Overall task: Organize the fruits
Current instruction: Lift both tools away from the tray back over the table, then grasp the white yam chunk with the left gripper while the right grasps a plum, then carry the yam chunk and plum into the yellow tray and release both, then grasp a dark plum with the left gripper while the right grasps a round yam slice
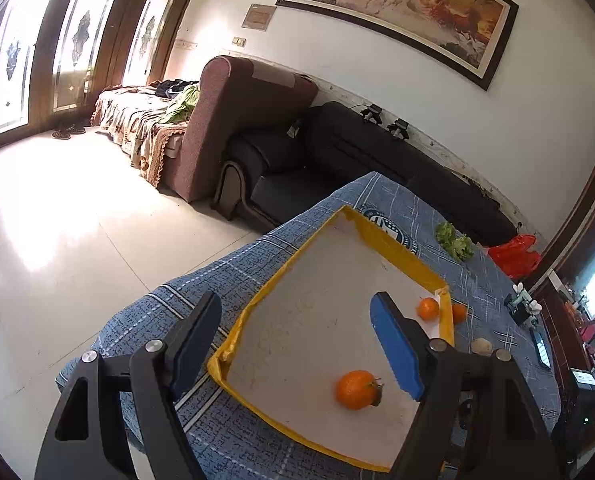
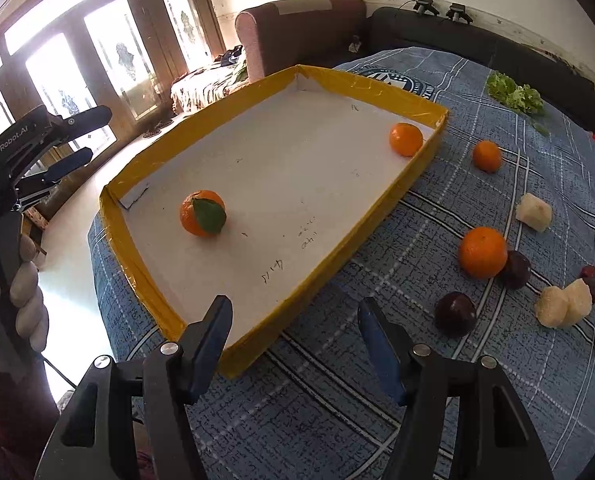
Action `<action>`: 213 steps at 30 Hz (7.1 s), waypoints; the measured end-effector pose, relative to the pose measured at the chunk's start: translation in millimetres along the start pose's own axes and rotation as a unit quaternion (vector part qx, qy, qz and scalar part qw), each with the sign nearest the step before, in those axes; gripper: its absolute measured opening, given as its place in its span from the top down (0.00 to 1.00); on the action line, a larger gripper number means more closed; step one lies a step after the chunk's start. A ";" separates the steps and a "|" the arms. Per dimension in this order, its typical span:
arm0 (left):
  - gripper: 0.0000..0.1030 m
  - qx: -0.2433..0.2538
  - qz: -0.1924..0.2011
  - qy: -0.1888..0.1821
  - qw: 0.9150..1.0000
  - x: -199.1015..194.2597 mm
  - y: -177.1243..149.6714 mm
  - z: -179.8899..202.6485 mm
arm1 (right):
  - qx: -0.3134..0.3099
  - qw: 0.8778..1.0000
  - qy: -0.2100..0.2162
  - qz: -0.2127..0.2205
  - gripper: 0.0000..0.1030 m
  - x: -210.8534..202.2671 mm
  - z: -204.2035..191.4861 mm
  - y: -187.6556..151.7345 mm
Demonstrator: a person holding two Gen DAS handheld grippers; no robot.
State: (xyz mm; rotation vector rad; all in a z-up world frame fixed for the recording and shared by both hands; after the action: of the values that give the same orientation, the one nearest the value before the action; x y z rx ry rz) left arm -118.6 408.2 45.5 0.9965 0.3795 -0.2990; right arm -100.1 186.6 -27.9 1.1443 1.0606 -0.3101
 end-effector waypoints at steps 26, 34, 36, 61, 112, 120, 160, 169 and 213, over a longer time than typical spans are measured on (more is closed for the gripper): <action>0.13 0.144 -0.113 -0.182 0.966 26.6 -67.3 251.9 | 0.299 0.918 -0.194 0.173 0.26 -213.4 261.3 -147.8; 0.13 0.191 -0.099 -0.261 0.941 -43.7 -60.7 330.5 | 0.289 0.898 -0.231 0.239 0.22 -299.0 289.6 -126.7; 0.13 0.210 -0.088 -0.258 0.939 -59.3 -44.2 343.4 | 0.287 0.894 -0.227 0.257 0.21 -321.4 293.3 -115.4; 0.42 0.242 -0.231 -0.186 0.924 103.3 -135.5 287.3 | 0.271 0.955 -0.110 0.046 0.29 -55.2 301.3 -58.2; 0.85 0.151 -0.162 -0.110 0.969 94.0 -62.8 166.4 | 0.249 0.966 0.001 0.071 0.70 -59.8 244.8 -18.8; 0.85 0.118 -0.164 -0.026 0.979 108.8 -27.7 77.7 | 0.191 0.964 0.185 0.029 0.70 -42.8 104.6 44.2; 0.25 0.105 -0.149 -0.071 0.981 53.5 -74.9 149.1 | 0.171 0.982 -0.036 0.072 0.35 -58.2 169.0 -30.0; 0.25 0.161 -0.188 -0.086 0.965 72.8 -114.3 191.3 | 0.252 0.964 -0.071 0.050 0.36 -51.1 263.2 -48.3; 0.73 0.189 -0.190 -0.091 0.959 93.2 -114.7 187.2 | 0.170 0.977 -0.108 0.063 0.59 -11.3 209.5 -14.6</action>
State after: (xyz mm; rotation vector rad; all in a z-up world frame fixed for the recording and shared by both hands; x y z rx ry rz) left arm -50.3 182.7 9.1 1.2565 0.3512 -0.8300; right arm -6.2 -1.5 -23.4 1.4406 0.7553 -0.5179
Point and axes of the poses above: each gripper's, at about its wrist camera, not at the fingertips, and x roughly the way its jaws point, z to its right, y to its top, the point moved 9 cm from there along x, roughly the way its jaws point, and after that the axes turned 13 degrees about -y, right-handed, at the moved point
